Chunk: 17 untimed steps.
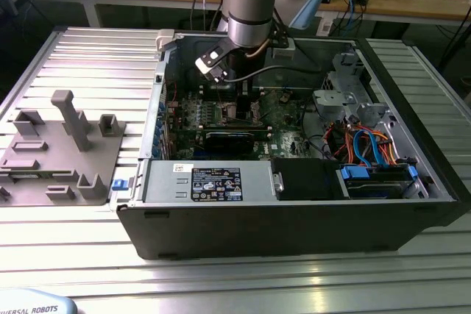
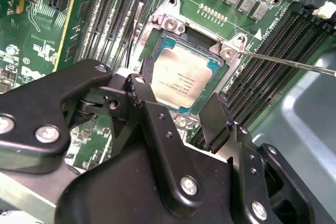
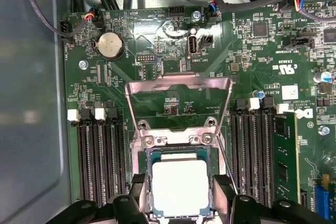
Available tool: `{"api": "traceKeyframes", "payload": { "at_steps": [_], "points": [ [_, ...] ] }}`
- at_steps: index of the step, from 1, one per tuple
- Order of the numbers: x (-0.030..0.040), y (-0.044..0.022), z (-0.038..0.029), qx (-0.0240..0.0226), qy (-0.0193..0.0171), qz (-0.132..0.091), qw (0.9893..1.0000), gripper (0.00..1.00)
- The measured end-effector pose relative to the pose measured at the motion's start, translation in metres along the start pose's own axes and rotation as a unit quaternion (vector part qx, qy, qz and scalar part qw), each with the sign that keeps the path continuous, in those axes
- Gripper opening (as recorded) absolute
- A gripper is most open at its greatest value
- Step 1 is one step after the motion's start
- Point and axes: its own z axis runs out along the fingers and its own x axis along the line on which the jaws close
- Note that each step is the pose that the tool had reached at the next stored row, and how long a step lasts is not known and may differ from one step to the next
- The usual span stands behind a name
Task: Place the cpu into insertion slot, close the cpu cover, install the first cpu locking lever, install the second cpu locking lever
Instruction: 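Place the cpu into insertion slot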
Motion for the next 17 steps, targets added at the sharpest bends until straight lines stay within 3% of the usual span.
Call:
{"api": "traceKeyframes", "payload": {
  "at_steps": [8, 10, 11, 12, 13, 14, 17],
  "points": [
    [-0.0010, 0.0001, -0.0041, 0.0000, 0.0000, 0.000, 1.0000, 0.60],
    [-0.0024, 0.0002, -0.0043, 0.0000, 0.0000, 0.000, 1.0000, 0.42],
    [-0.0032, 0.0002, -0.0043, 0.0000, 0.0000, 0.000, 1.0000, 0.42],
    [-0.0088, 0.0005, -0.0042, 0.0000, 0.0000, 0.000, 1.0000, 0.24],
    [-0.0095, 0.0006, -0.0066, -0.0001, -0.0025, -0.002, 1.0000, 0.11],
    [-0.0094, 0.0006, -0.0077, -0.0005, -0.0023, -0.032, 0.9995, 0.11],
    [-0.0095, 0.0006, -0.0124, -0.0005, -0.0024, -0.037, 0.9993, 0.11]
  ]
}}
